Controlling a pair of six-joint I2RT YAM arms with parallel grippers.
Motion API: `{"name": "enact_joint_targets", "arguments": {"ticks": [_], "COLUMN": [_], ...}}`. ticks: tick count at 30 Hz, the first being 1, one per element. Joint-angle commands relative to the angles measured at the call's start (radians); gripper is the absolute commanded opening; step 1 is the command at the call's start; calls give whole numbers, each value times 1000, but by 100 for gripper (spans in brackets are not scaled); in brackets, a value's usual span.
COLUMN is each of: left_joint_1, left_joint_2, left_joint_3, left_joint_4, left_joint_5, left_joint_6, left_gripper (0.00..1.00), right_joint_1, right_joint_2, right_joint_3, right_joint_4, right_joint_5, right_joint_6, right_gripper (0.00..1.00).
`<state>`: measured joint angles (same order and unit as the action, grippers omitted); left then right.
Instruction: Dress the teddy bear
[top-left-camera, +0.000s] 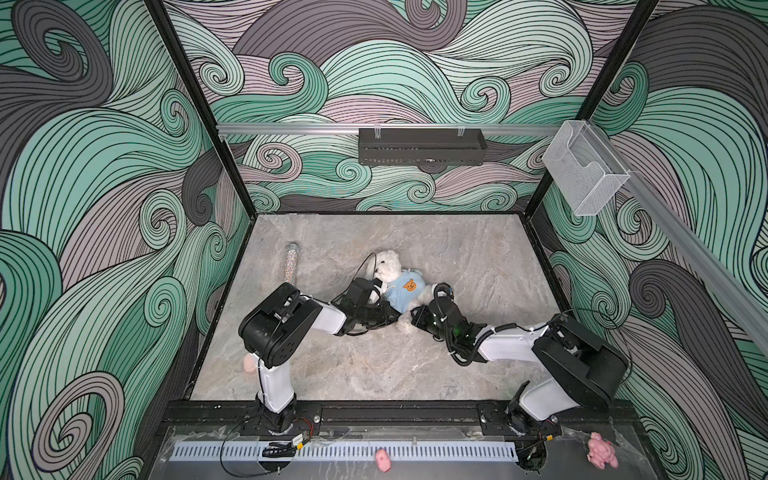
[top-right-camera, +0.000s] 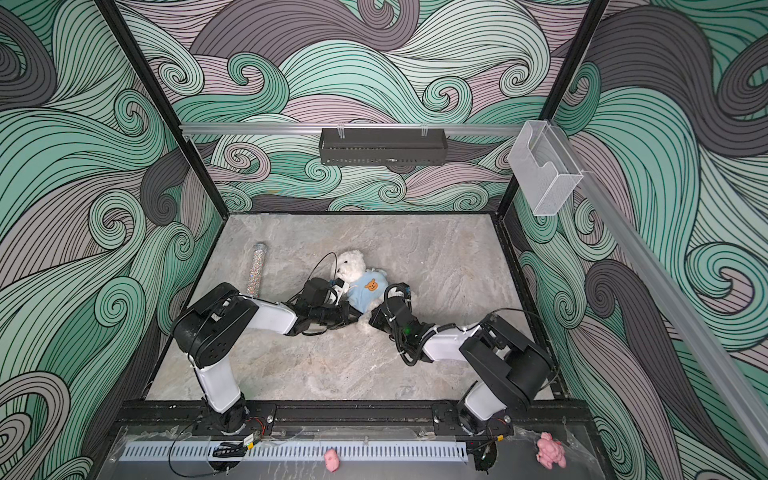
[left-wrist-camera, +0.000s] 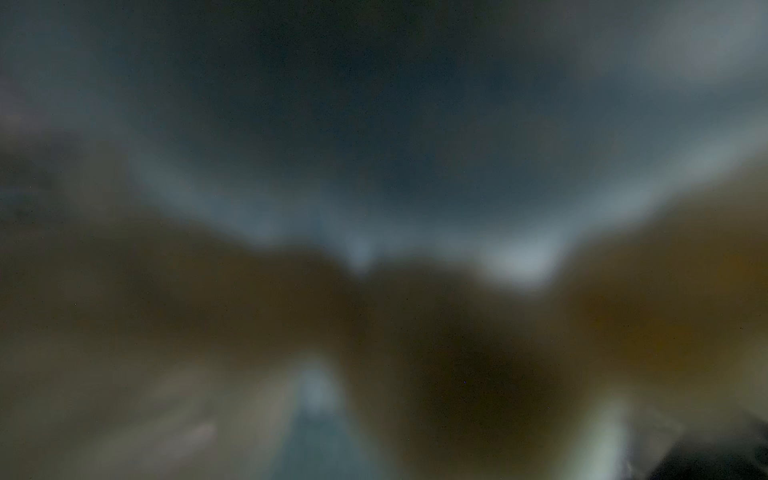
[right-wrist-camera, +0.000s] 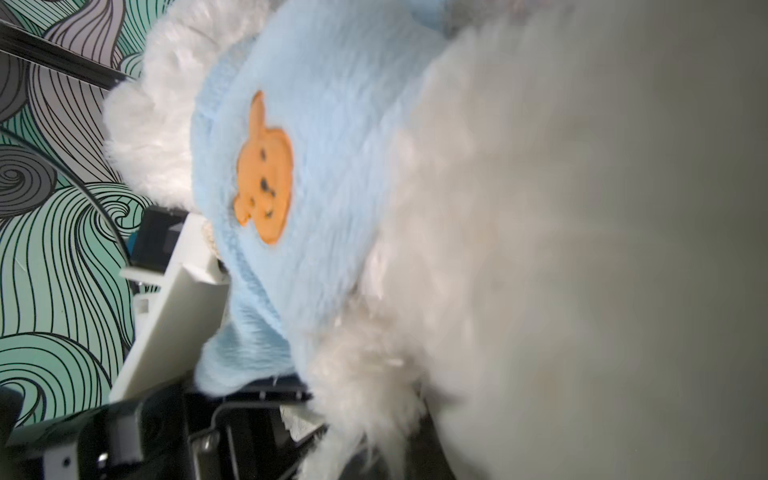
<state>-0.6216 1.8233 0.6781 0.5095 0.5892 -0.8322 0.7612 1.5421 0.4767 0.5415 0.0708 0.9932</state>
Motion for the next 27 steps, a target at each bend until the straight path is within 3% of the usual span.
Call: {"name": "enact_joint_targets", "arguments": {"ticks": [1, 3, 6, 11, 16, 19, 23, 26, 27], "left_joint_1": [-9, -3, 13, 26, 11, -6, -9, -9, -9], "left_joint_2": [-82, -158, -292, -484, -428, -361, -301, -294, -299], "left_joint_3": [-5, -15, -34, 43, 222, 315, 399, 422, 426], "left_joint_4": [-97, -231, -391, -633, -779, -816, -871, -895, -898], "left_joint_5": [44, 19, -34, -139, -183, -239, -303, -314, -315], "left_joint_6": [88, 162, 252, 377, 478, 490, 478, 494, 500], "left_gripper": [37, 45, 49, 45, 29, 25, 34, 42, 44], "right_joint_1": [-56, -77, -88, -91, -91, -91, -90, -97, -103], "right_joint_2": [-15, -39, -83, -108, -94, -94, -121, -192, -218], "right_joint_3": [4, 0, 0, -4, -27, -47, -54, -20, -3], "right_joint_4": [48, -26, -124, -192, -178, -164, -228, -445, -531], "right_joint_5": [-103, -130, -144, -158, -184, -202, -194, -75, -36], "right_joint_6": [-108, -179, -274, -373, -410, -420, -456, -474, -479], "right_gripper": [0, 0, 0, 0, 0, 0, 0, 2, 7]}}
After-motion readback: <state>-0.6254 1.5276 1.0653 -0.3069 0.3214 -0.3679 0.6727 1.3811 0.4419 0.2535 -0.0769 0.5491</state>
